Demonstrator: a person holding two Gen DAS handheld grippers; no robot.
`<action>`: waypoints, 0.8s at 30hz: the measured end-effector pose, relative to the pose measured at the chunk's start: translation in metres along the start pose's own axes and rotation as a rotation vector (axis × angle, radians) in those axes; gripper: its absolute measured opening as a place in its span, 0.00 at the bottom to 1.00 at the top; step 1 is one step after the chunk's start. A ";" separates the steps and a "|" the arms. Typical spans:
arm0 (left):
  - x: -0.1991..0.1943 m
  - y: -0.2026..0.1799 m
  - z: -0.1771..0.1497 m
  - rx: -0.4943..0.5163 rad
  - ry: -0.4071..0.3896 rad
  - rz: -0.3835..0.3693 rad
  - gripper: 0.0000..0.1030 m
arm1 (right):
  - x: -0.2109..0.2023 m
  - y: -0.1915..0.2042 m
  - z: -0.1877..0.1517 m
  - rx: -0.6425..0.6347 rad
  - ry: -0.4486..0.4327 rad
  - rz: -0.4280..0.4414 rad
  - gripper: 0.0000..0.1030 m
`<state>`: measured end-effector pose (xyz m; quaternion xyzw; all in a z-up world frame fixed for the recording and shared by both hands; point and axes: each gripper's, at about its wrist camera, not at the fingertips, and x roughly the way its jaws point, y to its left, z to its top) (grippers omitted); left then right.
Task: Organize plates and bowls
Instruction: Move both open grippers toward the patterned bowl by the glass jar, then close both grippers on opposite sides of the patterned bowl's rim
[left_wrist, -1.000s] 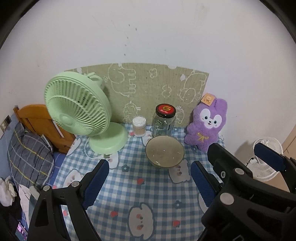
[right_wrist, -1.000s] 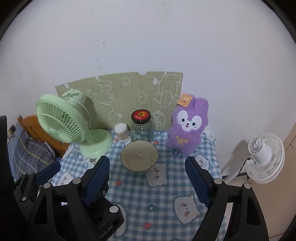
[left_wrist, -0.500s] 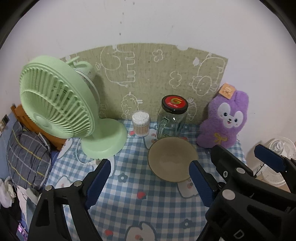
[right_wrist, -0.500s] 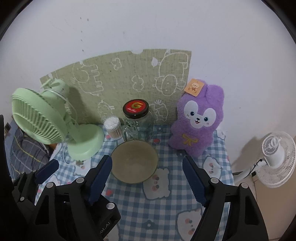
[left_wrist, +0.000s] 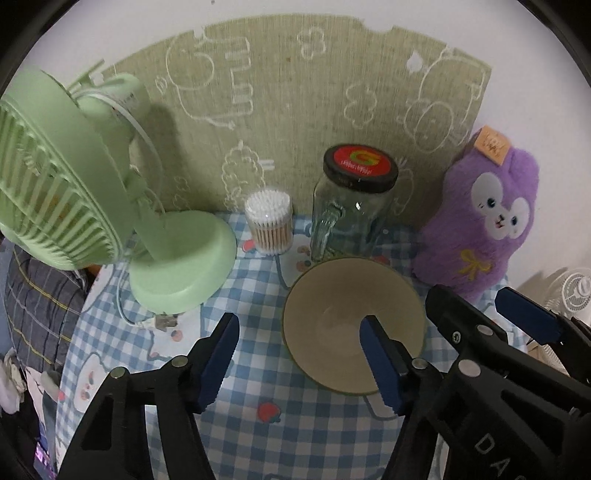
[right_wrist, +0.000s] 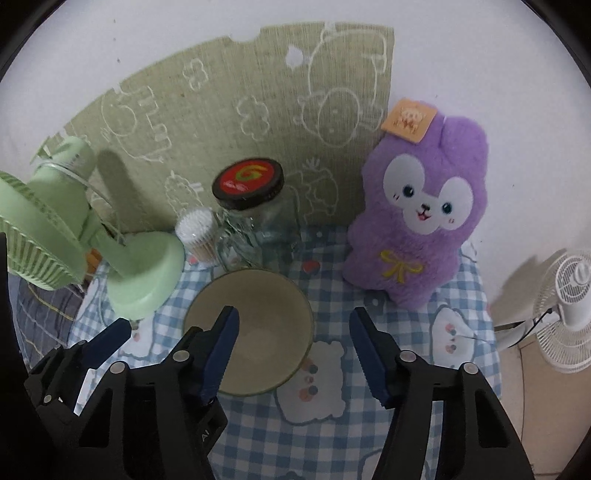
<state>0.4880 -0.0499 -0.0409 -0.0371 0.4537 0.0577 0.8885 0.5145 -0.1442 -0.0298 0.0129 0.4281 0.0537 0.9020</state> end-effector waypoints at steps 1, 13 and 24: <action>0.004 -0.001 0.000 0.001 0.005 0.003 0.65 | 0.005 -0.001 -0.001 -0.002 0.001 0.000 0.60; 0.050 -0.004 -0.005 0.021 0.074 0.000 0.47 | 0.056 -0.012 -0.006 0.016 0.067 -0.021 0.46; 0.071 -0.003 -0.012 0.018 0.108 0.012 0.33 | 0.080 -0.014 -0.012 0.022 0.112 -0.014 0.34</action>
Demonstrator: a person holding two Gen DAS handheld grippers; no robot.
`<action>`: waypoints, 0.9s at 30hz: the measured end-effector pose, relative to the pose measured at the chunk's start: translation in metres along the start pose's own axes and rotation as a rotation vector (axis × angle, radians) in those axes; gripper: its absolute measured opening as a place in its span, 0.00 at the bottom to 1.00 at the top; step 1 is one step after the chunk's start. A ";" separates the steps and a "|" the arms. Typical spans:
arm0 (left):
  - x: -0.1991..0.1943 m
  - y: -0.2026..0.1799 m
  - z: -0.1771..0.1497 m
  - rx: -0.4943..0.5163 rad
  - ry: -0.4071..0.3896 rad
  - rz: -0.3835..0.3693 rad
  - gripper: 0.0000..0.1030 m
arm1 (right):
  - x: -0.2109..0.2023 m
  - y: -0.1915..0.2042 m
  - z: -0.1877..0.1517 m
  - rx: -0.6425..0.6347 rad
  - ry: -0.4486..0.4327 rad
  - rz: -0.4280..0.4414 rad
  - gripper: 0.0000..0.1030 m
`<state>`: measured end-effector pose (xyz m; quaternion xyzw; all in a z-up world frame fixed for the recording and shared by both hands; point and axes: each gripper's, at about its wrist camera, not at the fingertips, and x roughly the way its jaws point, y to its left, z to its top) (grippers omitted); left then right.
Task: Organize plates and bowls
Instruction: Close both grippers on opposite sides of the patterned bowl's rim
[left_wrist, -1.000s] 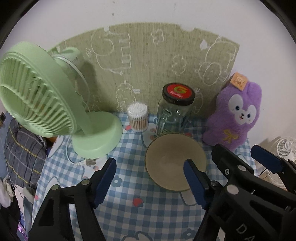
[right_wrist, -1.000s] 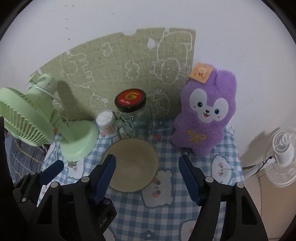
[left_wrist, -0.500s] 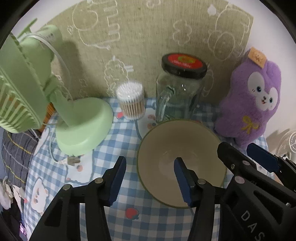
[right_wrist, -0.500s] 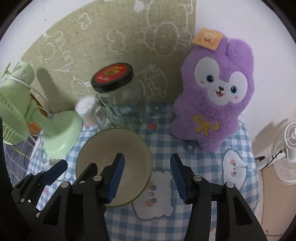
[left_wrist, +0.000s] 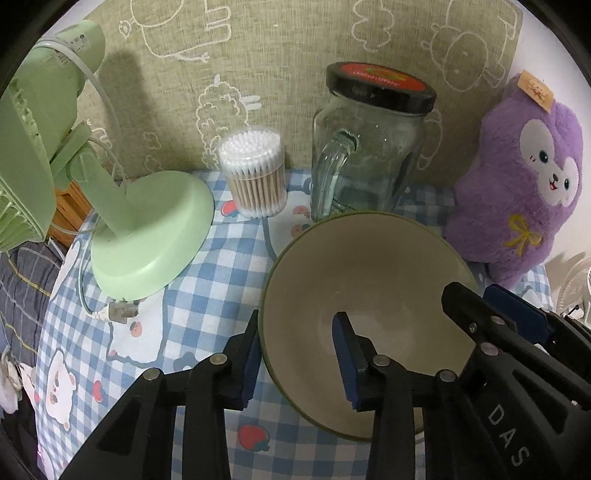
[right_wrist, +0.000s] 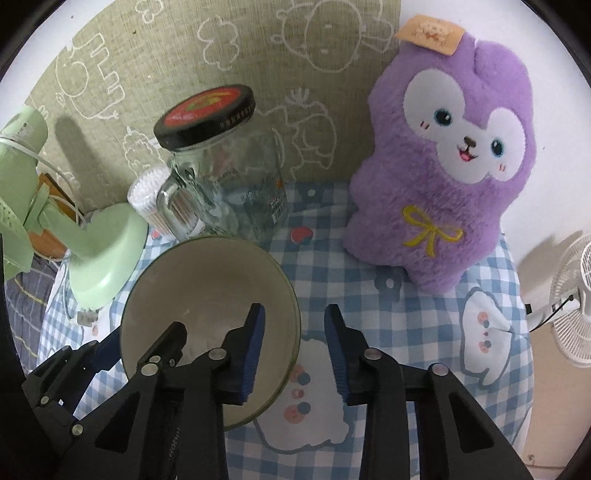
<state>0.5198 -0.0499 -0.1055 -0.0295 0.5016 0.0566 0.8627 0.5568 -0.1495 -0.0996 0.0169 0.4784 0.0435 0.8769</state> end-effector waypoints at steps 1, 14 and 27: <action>0.001 0.000 0.000 0.002 0.002 0.004 0.32 | 0.003 0.000 -0.001 0.002 0.005 0.004 0.34; 0.005 0.004 0.000 0.008 -0.001 0.022 0.17 | 0.009 0.009 -0.002 -0.024 0.002 -0.021 0.16; -0.007 0.005 -0.003 0.026 0.003 0.020 0.17 | -0.009 0.013 -0.006 -0.025 -0.006 -0.041 0.16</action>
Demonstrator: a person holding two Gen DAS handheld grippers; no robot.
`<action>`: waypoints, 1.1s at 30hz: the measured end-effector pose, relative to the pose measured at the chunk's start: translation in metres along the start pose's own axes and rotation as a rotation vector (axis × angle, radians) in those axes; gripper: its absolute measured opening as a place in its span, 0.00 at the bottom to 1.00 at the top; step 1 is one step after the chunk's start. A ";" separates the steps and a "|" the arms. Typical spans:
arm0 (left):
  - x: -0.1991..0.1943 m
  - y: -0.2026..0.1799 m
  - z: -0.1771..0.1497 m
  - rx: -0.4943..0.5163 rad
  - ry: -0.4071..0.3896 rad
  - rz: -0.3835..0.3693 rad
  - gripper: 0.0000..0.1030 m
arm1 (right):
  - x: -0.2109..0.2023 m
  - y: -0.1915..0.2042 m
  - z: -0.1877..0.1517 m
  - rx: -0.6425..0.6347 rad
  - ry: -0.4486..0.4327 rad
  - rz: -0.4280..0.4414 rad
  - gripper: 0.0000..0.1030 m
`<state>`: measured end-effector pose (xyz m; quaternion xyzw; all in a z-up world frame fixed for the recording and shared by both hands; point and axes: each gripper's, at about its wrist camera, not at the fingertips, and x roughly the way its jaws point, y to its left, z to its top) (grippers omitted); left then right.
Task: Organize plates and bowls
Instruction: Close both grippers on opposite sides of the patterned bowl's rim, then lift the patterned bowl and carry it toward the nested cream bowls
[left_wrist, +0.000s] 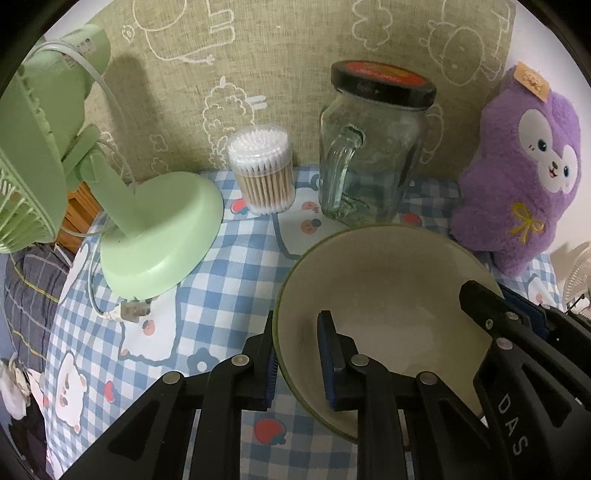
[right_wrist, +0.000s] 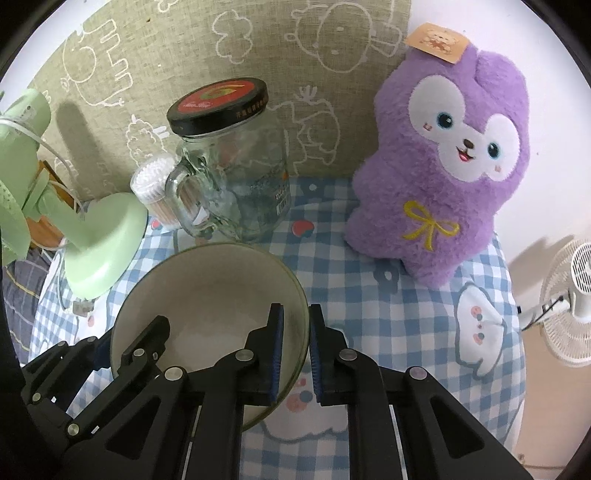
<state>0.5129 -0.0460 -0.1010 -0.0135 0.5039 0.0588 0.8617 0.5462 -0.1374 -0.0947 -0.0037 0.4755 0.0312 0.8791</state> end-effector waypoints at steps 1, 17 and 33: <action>-0.003 0.000 -0.001 0.004 -0.002 0.000 0.17 | -0.004 0.000 -0.001 -0.001 -0.004 -0.003 0.16; -0.066 0.005 -0.010 0.000 -0.046 -0.025 0.17 | -0.076 0.007 -0.016 -0.002 -0.073 -0.025 0.16; -0.141 0.020 -0.043 0.004 -0.097 -0.043 0.17 | -0.154 0.018 -0.052 0.012 -0.135 -0.035 0.16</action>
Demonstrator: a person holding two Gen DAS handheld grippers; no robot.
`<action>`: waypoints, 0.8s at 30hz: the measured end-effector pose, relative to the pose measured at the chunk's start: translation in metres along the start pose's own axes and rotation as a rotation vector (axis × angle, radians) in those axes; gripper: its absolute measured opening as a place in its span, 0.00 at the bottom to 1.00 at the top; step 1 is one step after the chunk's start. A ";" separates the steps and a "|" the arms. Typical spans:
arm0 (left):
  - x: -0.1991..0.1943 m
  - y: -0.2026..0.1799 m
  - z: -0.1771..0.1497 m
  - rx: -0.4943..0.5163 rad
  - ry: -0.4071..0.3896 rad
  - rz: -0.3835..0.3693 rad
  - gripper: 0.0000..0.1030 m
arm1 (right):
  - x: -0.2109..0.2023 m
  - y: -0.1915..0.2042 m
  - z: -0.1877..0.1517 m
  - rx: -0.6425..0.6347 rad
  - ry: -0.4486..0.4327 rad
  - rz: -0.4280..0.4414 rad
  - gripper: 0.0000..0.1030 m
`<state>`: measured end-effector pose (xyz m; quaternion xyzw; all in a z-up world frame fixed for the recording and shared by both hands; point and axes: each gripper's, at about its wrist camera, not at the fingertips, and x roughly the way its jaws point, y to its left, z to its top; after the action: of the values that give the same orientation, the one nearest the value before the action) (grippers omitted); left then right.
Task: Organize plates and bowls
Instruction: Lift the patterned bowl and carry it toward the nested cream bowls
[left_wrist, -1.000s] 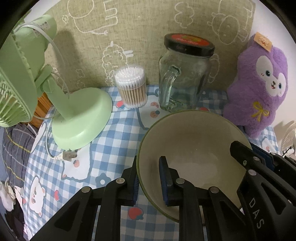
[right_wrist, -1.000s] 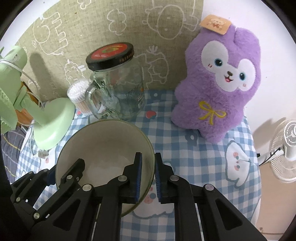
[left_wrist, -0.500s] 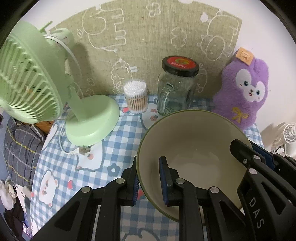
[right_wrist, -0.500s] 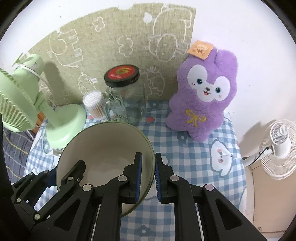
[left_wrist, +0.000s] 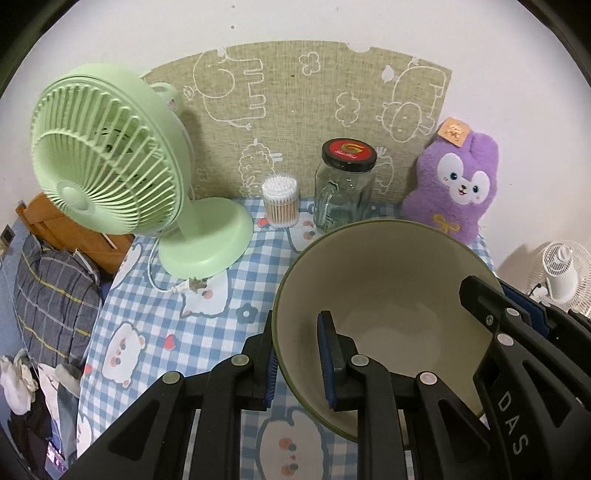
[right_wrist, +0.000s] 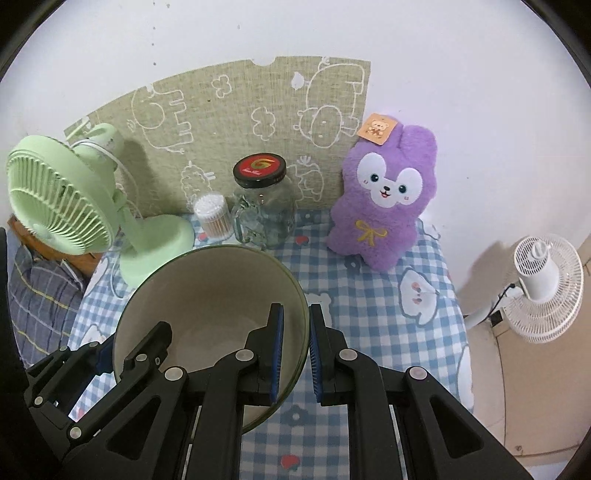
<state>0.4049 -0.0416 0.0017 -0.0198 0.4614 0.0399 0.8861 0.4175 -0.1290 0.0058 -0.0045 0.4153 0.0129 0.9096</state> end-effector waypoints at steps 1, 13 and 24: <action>-0.004 0.000 -0.002 0.001 -0.001 -0.002 0.17 | -0.005 0.001 -0.002 0.002 -0.003 -0.001 0.16; -0.054 0.017 -0.034 0.017 -0.019 -0.035 0.17 | -0.064 0.016 -0.036 0.032 -0.031 -0.023 0.16; -0.100 0.031 -0.064 0.050 -0.049 -0.058 0.17 | -0.115 0.034 -0.072 0.071 -0.061 -0.044 0.16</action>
<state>0.2930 -0.0203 0.0473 -0.0101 0.4395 0.0032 0.8982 0.2869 -0.0989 0.0458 0.0189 0.3875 -0.0217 0.9214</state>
